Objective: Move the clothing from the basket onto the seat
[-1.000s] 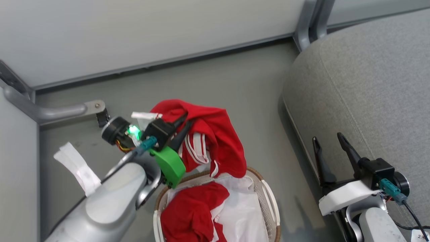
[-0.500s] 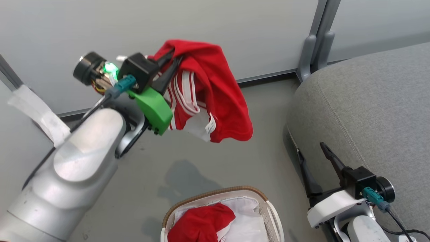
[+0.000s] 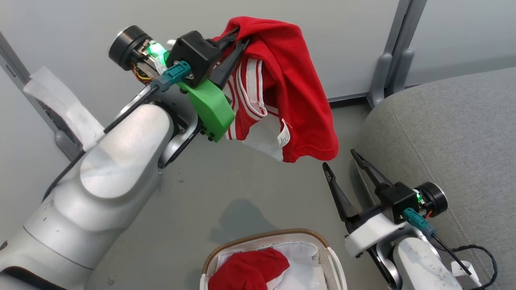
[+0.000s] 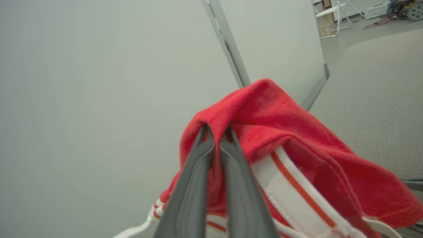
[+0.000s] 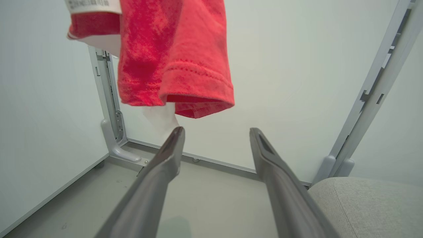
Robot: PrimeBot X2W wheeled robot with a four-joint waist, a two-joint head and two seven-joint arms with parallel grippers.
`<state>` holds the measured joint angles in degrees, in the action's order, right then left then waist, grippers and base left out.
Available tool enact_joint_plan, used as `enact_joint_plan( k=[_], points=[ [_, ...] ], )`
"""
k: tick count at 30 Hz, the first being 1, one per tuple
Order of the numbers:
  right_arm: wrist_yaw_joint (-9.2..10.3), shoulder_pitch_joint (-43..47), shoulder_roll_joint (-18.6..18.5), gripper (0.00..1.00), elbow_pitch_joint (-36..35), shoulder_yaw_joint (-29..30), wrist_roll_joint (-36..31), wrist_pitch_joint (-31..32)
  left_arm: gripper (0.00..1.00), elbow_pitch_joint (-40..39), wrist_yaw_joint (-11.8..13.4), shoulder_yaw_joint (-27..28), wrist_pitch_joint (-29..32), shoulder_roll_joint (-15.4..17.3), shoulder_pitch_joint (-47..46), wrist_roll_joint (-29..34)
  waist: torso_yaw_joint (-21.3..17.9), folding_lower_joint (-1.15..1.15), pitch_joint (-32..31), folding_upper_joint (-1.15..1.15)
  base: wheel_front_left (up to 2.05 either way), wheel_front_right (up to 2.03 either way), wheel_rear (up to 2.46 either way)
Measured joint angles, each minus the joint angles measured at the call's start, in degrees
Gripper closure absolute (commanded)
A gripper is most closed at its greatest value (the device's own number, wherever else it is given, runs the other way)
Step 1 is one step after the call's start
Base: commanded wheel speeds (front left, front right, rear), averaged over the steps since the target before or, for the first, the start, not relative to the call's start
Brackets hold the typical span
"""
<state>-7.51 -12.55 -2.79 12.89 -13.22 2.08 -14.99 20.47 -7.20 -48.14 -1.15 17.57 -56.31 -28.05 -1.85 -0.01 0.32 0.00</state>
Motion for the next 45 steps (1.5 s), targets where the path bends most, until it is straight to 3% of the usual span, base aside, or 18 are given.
enact_joint_plan(
  k=[16,28,29,31,32,39,40,41,42,43,45],
  points=[
    [0.00,-9.29,0.01,0.00,-0.73,-0.92,-3.15,-0.01,1.00,-2.26,-0.19,-3.67,0.19,-0.60,-0.43,-0.98,2.34,0.00,-1.07,0.00,0.00,0.00,0.00],
    [-0.01,-15.54,0.00,0.00,5.72,-4.33,-0.64,-0.01,1.00,-4.33,-0.20,-5.53,-0.42,-1.31,0.61,-2.40,3.23,0.00,-1.52,0.00,0.00,0.00,0.00],
    [-0.01,-15.85,0.04,0.44,6.17,-4.63,-0.43,0.00,1.00,-4.37,-0.20,-5.60,-0.43,-1.31,0.70,-2.57,3.28,0.00,-1.51,0.00,0.00,0.00,0.00],
    [-0.01,-16.74,0.01,0.78,7.25,-5.26,0.02,0.00,1.00,-4.41,-0.20,-5.68,-0.48,-1.24,1.13,-3.12,3.36,0.00,-1.48,0.00,0.00,0.00,0.00],
    [-0.01,-17.05,0.00,1.00,7.73,-5.45,0.07,0.00,1.00,-4.38,-0.20,-5.73,-0.51,-1.19,1.35,-3.20,3.38,0.00,-1.46,0.00,0.00,0.00,0.00],
    [-0.01,-18.05,0.01,1.00,8.82,-5.69,0.74,0.00,1.00,-3.67,0.46,-5.34,-1.69,-0.53,4.48,-5.00,3.25,0.00,-1.30,0.00,0.00,0.00,0.00],
    [-0.01,-18.06,0.01,1.00,8.84,-5.50,0.85,0.00,0.94,-3.54,0.74,-5.12,-2.23,-0.53,5.20,-5.46,3.20,0.00,-1.26,0.00,0.00,0.00,0.00],
    [-0.01,-18.07,0.01,1.00,8.84,-5.26,0.92,0.00,0.77,-3.39,0.96,-4.99,-2.68,-0.47,5.86,-5.72,3.15,0.00,-1.22,0.00,0.00,0.00,0.00],
    [-0.01,-18.07,0.02,1.00,8.84,-4.97,0.94,0.00,0.52,-3.36,1.21,-4.74,-3.57,-0.47,6.45,-5.93,3.10,0.00,-1.19,0.00,0.00,0.00,0.00],
    [-0.01,-18.07,0.02,1.00,8.86,-4.49,0.98,0.00,0.00,-3.30,1.72,-4.33,-4.78,-0.52,7.25,-6.22,3.06,0.00,-1.15,0.00,0.00,0.00,0.00],
    [-0.01,-18.07,0.01,1.00,8.92,-3.56,0.99,0.00,0.00,-2.63,2.29,-4.08,-6.37,-0.63,8.82,-6.69,3.05,0.00,-1.13,0.00,0.00,0.00,0.00]
  ],
)
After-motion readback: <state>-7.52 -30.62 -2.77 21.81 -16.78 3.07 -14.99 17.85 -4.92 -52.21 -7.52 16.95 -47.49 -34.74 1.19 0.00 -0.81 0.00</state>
